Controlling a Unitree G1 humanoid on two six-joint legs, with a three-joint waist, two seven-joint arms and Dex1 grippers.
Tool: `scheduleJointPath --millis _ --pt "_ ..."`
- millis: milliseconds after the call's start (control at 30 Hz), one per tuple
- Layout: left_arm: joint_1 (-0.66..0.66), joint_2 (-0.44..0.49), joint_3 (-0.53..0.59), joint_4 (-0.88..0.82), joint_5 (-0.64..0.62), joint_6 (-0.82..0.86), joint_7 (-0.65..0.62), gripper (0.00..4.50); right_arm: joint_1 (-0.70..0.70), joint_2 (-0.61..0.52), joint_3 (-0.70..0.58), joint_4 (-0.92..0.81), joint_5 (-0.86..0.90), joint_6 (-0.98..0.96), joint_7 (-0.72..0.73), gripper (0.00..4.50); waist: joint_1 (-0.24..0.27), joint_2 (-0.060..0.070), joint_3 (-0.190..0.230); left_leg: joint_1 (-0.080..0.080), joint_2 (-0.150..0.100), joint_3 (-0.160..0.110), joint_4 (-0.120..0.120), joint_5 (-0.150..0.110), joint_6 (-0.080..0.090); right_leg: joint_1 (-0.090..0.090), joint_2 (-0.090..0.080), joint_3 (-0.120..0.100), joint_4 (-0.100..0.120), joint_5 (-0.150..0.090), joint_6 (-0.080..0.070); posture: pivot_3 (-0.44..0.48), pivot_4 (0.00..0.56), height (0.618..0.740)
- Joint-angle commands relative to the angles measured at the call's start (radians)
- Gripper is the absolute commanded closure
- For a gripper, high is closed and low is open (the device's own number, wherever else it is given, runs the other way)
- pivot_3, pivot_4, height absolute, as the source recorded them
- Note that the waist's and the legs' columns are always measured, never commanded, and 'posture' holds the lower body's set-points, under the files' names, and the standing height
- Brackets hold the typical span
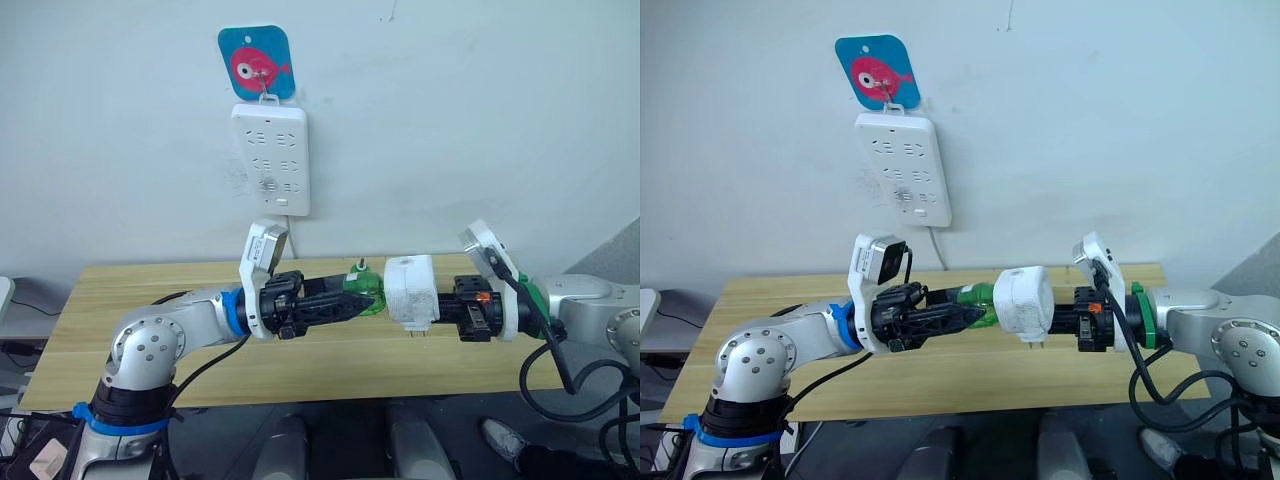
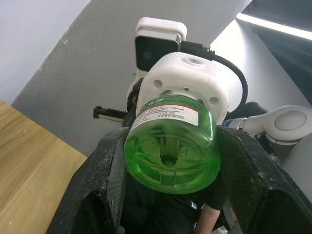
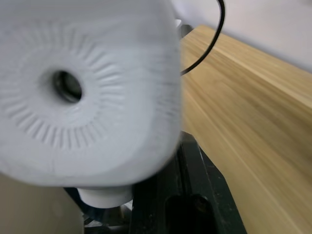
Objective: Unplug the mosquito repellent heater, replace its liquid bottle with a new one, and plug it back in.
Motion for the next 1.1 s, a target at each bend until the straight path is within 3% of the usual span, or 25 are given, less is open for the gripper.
scheduleJointPath --millis 33,133,333,500,767,933,1100 --pt "-0.001 -0.016 0.018 0.004 0.041 -0.049 0.018 2.09 -0.028 -0.020 -0.050 -0.049 0.121 0.016 -0.028 4.50 0.000 0.000 0.000 0.000 0.000 0.000 0.000 0.000 0.000 0.000 0.000 0.000 0.000 0.000 0.000 -0.109 0.195 0.740" --pt "-0.004 -0.033 0.012 0.019 0.084 -0.080 0.030 2.09 -0.052 -0.050 -0.062 -0.054 0.227 0.022 -0.070 4.50 0.000 0.000 0.000 0.000 0.000 0.000 0.000 0.000 0.000 0.000 0.000 0.000 0.000 0.000 0.000 -0.109 0.195 0.740" --pt "0.026 0.012 -0.057 -0.024 0.204 -0.111 -0.085 2.09 -0.150 -0.044 -0.035 0.001 0.380 -0.019 -0.203 4.50 -0.002 0.000 0.000 0.000 0.000 0.000 0.000 0.000 0.000 0.000 0.000 0.000 0.000 0.001 -0.002 -0.114 0.198 0.740" --pt "0.044 0.031 -0.076 -0.058 0.208 -0.099 -0.144 2.09 -0.207 0.019 -0.002 0.068 0.287 -0.030 -0.250 4.50 -0.002 0.000 0.000 0.000 0.000 0.000 0.000 0.000 0.000 0.000 0.000 0.000 0.000 0.002 -0.004 -0.111 0.198 0.740" --pt "0.037 0.015 -0.027 -0.052 0.105 -0.051 -0.110 2.09 -0.208 0.060 0.010 0.127 0.095 -0.017 -0.156 4.50 -0.002 0.000 0.000 -0.001 0.000 0.000 0.000 0.000 0.000 0.000 0.000 0.000 0.000 0.003 -0.004 -0.098 0.199 0.740" --pt "0.037 0.018 -0.003 -0.042 0.026 -0.016 -0.080 2.09 -0.172 0.070 -0.007 0.146 0.056 -0.009 -0.141 4.50 -0.002 0.000 0.000 -0.001 0.000 0.000 0.000 0.000 0.000 0.000 0.000 0.000 0.000 0.002 -0.004 -0.100 0.200 0.740" --pt "0.034 0.023 -0.006 -0.036 0.023 -0.010 -0.072 2.13 -0.166 0.088 -0.032 0.150 0.066 -0.001 -0.154 4.50 -0.002 0.000 0.000 0.000 0.000 0.000 0.000 0.000 0.000 0.000 0.000 0.000 0.000 0.003 -0.004 -0.104 0.201 0.740"
